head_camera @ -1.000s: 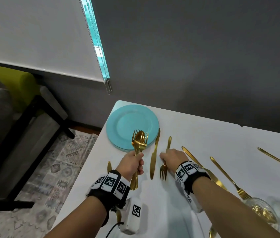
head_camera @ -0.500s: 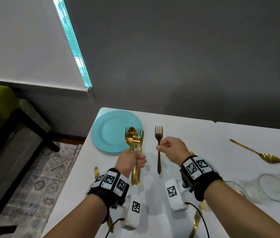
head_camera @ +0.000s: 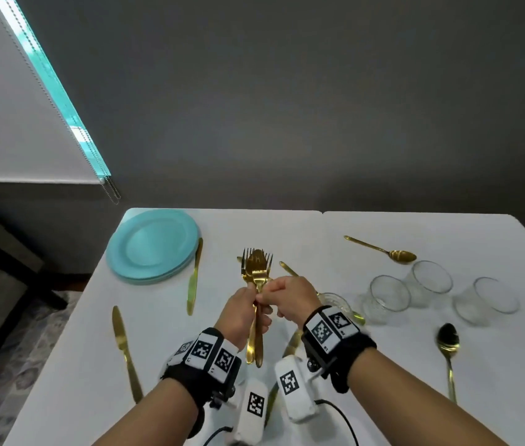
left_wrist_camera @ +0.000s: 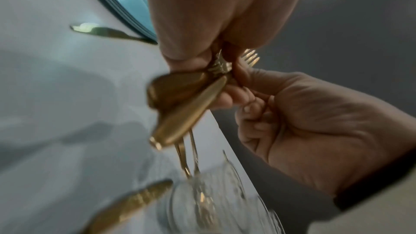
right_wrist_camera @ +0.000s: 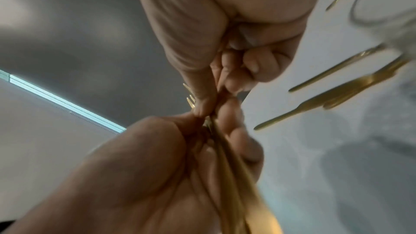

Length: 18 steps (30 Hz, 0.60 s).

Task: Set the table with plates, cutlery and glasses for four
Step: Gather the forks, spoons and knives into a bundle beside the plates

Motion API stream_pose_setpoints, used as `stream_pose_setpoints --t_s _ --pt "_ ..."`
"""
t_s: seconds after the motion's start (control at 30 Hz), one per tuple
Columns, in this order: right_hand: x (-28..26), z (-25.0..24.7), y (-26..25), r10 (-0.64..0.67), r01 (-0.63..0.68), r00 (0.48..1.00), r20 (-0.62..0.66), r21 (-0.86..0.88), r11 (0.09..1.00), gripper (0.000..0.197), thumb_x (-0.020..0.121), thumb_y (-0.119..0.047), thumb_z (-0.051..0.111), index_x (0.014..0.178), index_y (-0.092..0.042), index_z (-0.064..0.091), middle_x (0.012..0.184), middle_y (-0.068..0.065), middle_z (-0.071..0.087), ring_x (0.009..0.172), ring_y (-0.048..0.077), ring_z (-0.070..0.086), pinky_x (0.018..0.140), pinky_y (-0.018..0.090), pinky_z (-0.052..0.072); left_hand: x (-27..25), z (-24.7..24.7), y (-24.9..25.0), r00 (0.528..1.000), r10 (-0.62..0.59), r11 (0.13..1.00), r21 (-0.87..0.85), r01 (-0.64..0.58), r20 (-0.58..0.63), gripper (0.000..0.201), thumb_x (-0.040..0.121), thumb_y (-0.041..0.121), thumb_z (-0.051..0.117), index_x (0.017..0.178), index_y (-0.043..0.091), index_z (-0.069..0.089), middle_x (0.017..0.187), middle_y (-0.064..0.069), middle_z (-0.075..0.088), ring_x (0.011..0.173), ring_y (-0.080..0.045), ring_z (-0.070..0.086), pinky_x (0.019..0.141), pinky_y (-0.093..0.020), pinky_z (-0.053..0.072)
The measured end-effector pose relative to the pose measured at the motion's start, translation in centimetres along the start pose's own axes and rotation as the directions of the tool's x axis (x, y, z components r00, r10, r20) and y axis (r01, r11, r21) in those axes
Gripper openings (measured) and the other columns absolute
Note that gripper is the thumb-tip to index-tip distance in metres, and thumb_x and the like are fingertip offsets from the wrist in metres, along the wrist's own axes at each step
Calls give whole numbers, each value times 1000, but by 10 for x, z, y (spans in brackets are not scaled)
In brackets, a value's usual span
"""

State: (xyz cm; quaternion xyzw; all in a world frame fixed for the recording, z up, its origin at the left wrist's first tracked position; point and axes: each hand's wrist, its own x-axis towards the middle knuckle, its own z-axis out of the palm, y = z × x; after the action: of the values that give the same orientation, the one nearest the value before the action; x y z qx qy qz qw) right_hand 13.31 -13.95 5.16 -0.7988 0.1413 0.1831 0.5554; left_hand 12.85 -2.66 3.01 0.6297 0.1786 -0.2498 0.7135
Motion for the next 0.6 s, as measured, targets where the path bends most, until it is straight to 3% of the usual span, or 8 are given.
stream_pose_setpoints --t_s 0.17,0.27,0.37,0.43,0.5,0.6 --pt "-36 -62 31 -40 42 985 -167 3 999 14 81 -28 71 69 -23 65 67 -8 63 57 6 53 54 20 46 -21 53 -13 999 30 999 38 -31 13 30 101 27 31 85 11 50 60 -1 43 46 -11 35 44 -23 31" --pt "-51 -110 63 19 -12 939 -342 21 1000 15 85 -24 66 70 -22 64 72 -3 66 68 13 58 73 31 53 -29 78 -19 999 17 999 44 -19 47 20 100 22 36 88 11 47 61 -1 41 46 -11 34 43 -22 30" --pt "-60 -156 104 148 -197 877 -456 -62 978 13 88 -24 60 77 -18 62 89 5 70 75 18 56 82 33 49 -35 94 -29 997 15 998 54 -19 80 17 100 17 39 85 13 43 60 0 41 42 -8 34 40 -19 29" --pt "-61 -178 138 260 -372 838 -479 -153 916 16 90 -25 56 92 -11 64 107 10 69 90 23 59 85 31 47 -39 102 -37 997 9 997 70 -14 76 19 100 16 39 82 13 44 61 0 41 43 -8 34 41 -19 30" --pt "-60 -192 171 326 -508 795 -512 -267 819 33 92 -24 52 116 -3 58 113 13 64 102 28 60 76 27 45 -43 107 -45 998 1 996 86 -7 67 19 100 15 39 82 13 45 61 -1 42 45 -9 35 42 -20 31" --pt "-62 -197 211 421 -593 750 -510 -238 769 33 86 -20 59 110 3 60 94 15 62 78 28 54 50 23 33 -48 109 -56 999 -9 995 96 5 42 19 100 17 38 83 12 46 63 -2 45 50 -11 38 44 -21 35"
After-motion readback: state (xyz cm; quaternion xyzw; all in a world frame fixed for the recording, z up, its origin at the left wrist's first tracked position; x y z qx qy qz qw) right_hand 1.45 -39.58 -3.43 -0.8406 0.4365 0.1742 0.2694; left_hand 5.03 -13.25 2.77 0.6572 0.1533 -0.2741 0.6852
